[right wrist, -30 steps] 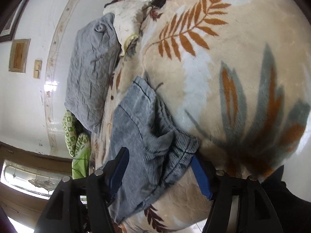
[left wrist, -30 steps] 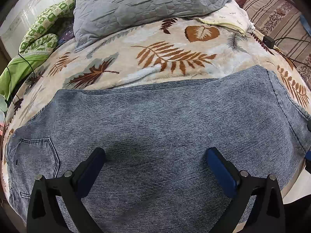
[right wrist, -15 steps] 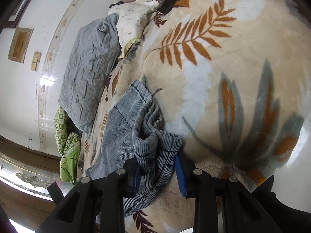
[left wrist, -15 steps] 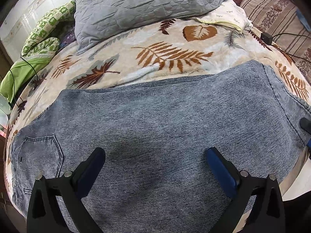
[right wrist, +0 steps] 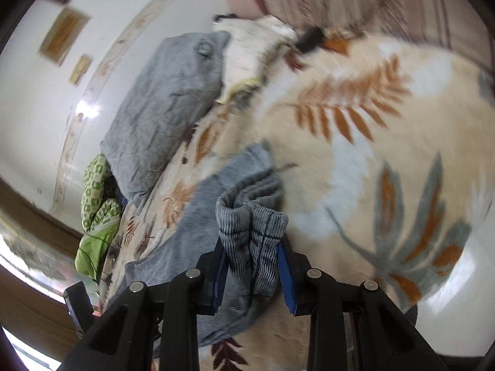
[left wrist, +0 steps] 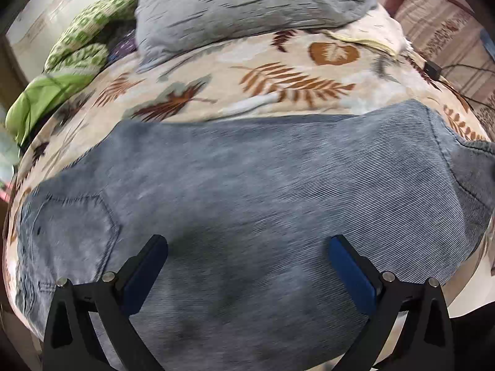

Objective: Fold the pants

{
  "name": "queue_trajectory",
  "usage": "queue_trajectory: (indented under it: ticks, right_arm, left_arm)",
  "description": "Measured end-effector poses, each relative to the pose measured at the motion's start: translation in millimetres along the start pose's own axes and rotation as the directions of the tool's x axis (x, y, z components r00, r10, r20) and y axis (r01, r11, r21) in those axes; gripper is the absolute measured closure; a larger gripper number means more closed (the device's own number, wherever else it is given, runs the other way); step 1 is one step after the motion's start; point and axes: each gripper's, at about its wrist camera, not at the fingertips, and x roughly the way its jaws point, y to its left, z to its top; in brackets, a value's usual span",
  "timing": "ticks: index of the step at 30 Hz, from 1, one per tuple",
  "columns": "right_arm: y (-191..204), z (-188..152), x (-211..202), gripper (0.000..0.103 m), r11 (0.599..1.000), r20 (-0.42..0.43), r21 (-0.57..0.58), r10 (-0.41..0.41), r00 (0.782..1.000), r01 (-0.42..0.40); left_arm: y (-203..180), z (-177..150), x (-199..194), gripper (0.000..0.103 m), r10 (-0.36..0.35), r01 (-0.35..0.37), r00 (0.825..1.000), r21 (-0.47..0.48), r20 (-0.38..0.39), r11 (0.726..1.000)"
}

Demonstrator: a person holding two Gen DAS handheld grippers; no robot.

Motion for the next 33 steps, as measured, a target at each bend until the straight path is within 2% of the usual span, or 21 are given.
queue_trajectory:
  ticks: [5, 8, 12, 14, 16, 19, 22, 24, 26, 29, 33]
  right_arm:
    - [45.1, -9.2, 0.3, 0.071, 0.992, 0.034, -0.123, 0.033, 0.999, -0.028]
    - [76.8, -20.6, 5.9, 0.072, 0.979, 0.012, -0.193, 0.074, 0.997, -0.07]
    - [127.3, -45.7, 17.3, 0.073, 0.938, -0.029, -0.329, 0.104, 0.994, -0.107]
    - [145.8, -58.5, 26.3, 0.073, 0.921, -0.059, -0.377, 0.084, 0.995, -0.1]
    - [152.9, -62.0, 26.6, 0.073, 0.916, -0.045, -0.394, 0.062, 0.997, -0.075]
    - [137.9, -43.8, 17.1, 0.072, 0.941, -0.001, -0.331, 0.073, 0.997, -0.069]
    - [98.4, -21.7, 15.1, 0.064, 0.981, -0.025, -0.179, 0.064, 0.998, -0.067]
    - [65.2, -13.1, 11.4, 0.037, 0.997, -0.035, -0.042, 0.067, 0.997, -0.069]
    - [36.4, -8.1, 1.0, 0.037, 0.997, -0.029, 0.04, 0.074, 0.997, -0.073]
    - [2.3, -5.2, -18.1, 0.037, 0.994, -0.012, 0.093, 0.06, 0.998, -0.058]
    - [-40.4, -8.1, -24.6, 0.037, 0.976, -0.051, 0.21, 0.067, 0.996, -0.055]
  left_arm:
    - [25.0, -16.1, -0.5, 0.0, -0.034, 0.031, 0.999, -0.066, -0.042, 0.997]
    - [38.9, -23.6, -11.6, 0.0, -0.023, 0.02, 0.999, -0.063, -0.04, 0.998]
    - [78.4, -30.8, -27.0, 0.0, -0.011, 0.009, 1.0, -0.145, -0.017, 0.989]
    - [99.4, -32.1, -34.1, 0.0, 0.01, -0.011, 1.0, -0.193, -0.004, 0.981]
    - [115.6, -32.2, -42.5, 0.0, 0.017, -0.012, 1.0, -0.227, 0.02, 0.974]
    - [123.3, -30.7, -49.0, 0.0, -0.004, 0.017, 0.999, -0.241, 0.052, 0.97]
    - [111.5, -27.7, -43.2, 0.0, -0.031, 0.041, 0.998, -0.222, 0.051, 0.974]
    - [96.4, -25.7, -37.6, 0.0, -0.055, 0.062, 0.998, -0.186, 0.042, 0.981]
    - [78.0, -23.2, -32.4, 0.0, -0.067, 0.072, 0.997, -0.139, 0.037, 0.988]
    - [51.4, -19.3, -28.9, 0.0, -0.063, 0.066, 0.997, -0.073, 0.044, 0.995]
    - [31.1, -12.0, -19.0, 0.0, -0.03, 0.031, 0.999, -0.032, 0.043, 0.999]
